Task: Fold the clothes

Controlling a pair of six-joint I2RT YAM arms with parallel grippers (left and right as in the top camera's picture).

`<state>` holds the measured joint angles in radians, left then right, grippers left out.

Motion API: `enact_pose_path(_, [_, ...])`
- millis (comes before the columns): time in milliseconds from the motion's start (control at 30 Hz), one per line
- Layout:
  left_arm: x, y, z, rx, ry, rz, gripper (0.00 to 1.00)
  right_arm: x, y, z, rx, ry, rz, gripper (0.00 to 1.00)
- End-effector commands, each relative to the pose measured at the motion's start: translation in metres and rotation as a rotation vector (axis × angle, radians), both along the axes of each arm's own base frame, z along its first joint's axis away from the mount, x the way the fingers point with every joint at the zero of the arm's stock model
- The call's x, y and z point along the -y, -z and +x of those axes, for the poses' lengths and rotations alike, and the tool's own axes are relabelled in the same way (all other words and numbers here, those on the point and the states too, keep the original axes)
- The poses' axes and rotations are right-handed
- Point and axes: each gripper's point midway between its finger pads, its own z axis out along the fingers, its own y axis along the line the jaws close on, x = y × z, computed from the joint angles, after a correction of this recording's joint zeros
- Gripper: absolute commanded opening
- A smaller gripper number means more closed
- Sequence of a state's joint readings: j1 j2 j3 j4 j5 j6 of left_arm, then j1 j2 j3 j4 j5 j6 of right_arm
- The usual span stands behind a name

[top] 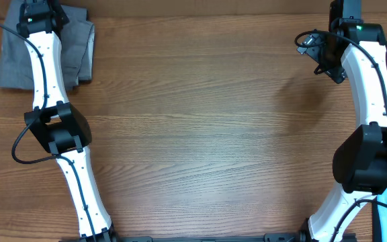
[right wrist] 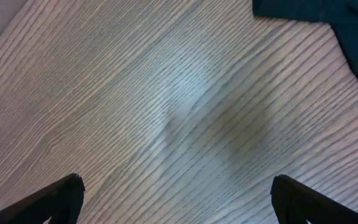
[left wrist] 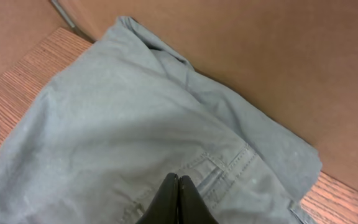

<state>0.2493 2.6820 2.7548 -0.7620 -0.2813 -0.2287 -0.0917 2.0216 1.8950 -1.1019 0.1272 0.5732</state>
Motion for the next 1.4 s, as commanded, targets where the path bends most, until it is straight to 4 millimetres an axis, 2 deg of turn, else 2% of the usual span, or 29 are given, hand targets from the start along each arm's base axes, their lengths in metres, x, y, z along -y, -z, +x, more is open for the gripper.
enact_pose_path(0, [-0.016, 0.046, -0.004, -0.076, -0.015, -0.001, 0.05, 0.001, -0.015, 0.003, 0.038, 0.004, -0.001, 1.0])
enact_pose_path(133, [-0.016, 0.085, -0.008, -0.145, -0.015, -0.021, 0.11, 0.001, -0.015, 0.003, 0.038, 0.004, -0.001, 1.0])
enact_pose_path(200, [-0.014, 0.099, -0.011, -0.173, -0.011, -0.032, 0.11, 0.001, -0.015, 0.003, 0.038, 0.005, -0.001, 1.0])
enact_pose_path(333, [-0.005, 0.106, -0.01, -0.196, 0.018, -0.037, 0.15, 0.001, -0.015, 0.003, 0.038, 0.005, -0.002, 1.0])
enact_pose_path(433, [0.0, 0.092, -0.008, -0.188, 0.039, -0.018, 0.15, 0.001, -0.015, 0.003, 0.038, 0.005, -0.001, 1.0])
enact_pose_path(567, [0.008, 0.039, -0.007, -0.126, 0.05, -0.003, 0.18, 0.001, -0.015, 0.003, 0.038, 0.005, -0.001, 1.0])
enact_pose_path(600, [0.011, 0.024, -0.007, -0.105, 0.051, 0.001, 0.22, 0.001, -0.015, 0.003, 0.038, 0.005, -0.002, 1.0])
enact_pose_path(667, [0.018, -0.016, -0.009, -0.053, 0.063, 0.012, 0.38, 0.001, -0.015, 0.003, 0.038, 0.005, -0.002, 1.0])
enact_pose_path(733, [0.027, -0.054, -0.013, -0.003, 0.077, 0.021, 0.42, 0.001, -0.015, 0.003, 0.038, 0.005, -0.001, 1.0])
enact_pose_path(767, [0.032, -0.075, -0.017, 0.02, 0.083, 0.027, 0.48, 0.001, -0.015, 0.003, 0.038, 0.005, -0.002, 1.0])
enact_pose_path(867, [0.049, -0.128, -0.034, 0.074, 0.105, 0.039, 0.79, 0.001, -0.015, 0.003, 0.038, 0.005, -0.001, 1.0])
enact_pose_path(900, [0.059, -0.143, -0.042, 0.079, 0.124, 0.032, 0.89, 0.001, -0.015, 0.003, 0.038, 0.005, -0.001, 1.0])
enact_pose_path(967, [0.081, -0.162, -0.065, 0.051, 0.177, -0.004, 1.0, 0.001, -0.015, 0.003, 0.038, 0.005, -0.002, 1.0])
enact_pose_path(1100, [0.128, -0.197, -0.108, 0.028, 0.315, -0.102, 1.0, 0.001, -0.015, 0.003, 0.038, 0.005, -0.002, 1.0])
enact_pose_path(1200, [0.151, -0.221, -0.141, 0.029, 0.381, -0.163, 1.0, 0.001, -0.015, 0.003, 0.038, 0.005, -0.001, 1.0])
enact_pose_path(1367, [0.167, -0.254, -0.199, 0.028, 0.412, -0.204, 1.0, 0.001, -0.015, 0.003, 0.038, 0.005, -0.002, 1.0])
